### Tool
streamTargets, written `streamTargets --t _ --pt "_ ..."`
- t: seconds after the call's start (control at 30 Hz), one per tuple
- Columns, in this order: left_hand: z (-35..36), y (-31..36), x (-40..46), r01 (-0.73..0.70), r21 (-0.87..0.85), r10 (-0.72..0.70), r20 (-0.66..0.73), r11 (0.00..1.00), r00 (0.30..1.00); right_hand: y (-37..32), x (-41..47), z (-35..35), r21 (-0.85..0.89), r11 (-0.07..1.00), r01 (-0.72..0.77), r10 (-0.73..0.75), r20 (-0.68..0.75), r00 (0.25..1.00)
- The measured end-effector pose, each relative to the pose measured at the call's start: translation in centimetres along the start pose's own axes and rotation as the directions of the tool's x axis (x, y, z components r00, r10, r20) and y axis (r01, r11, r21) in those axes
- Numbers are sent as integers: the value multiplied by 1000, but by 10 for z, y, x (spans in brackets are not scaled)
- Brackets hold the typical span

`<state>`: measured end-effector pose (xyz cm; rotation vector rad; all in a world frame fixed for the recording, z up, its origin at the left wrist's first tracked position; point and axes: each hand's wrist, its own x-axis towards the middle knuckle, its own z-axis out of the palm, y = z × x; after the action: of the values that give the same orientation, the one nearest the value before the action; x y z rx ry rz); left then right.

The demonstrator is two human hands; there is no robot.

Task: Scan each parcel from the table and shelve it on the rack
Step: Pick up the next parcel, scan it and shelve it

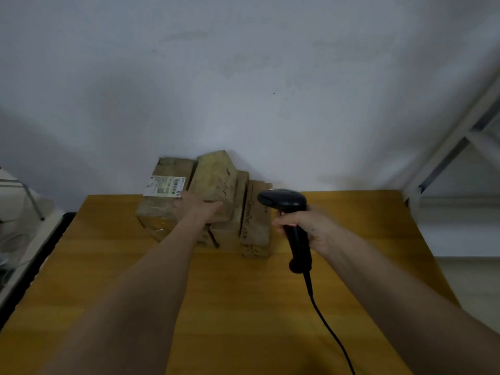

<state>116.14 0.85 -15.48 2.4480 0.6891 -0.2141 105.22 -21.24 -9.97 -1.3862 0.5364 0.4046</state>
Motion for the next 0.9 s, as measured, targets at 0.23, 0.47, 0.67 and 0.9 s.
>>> streamTargets --t 0.23,0.47,0.67,0.9 --pt "7 14 -32 -221 -18 218 -100 975 971 -3 -5 -7 17 999 45 -44 -30 999" --pt "50 22 -116 -582 -83 585 25 809 810 -3 -29 -50 70 991 112 -106 -85 991" --pt "124 -13 -178 -631 -70 631 199 772 750 40 -41 -99 40 999 21 -13 -183 983" --pt "178 -52 -226 -577 14 528 387 816 756 112 -39 -130 96 978 -184 206 -332 921"
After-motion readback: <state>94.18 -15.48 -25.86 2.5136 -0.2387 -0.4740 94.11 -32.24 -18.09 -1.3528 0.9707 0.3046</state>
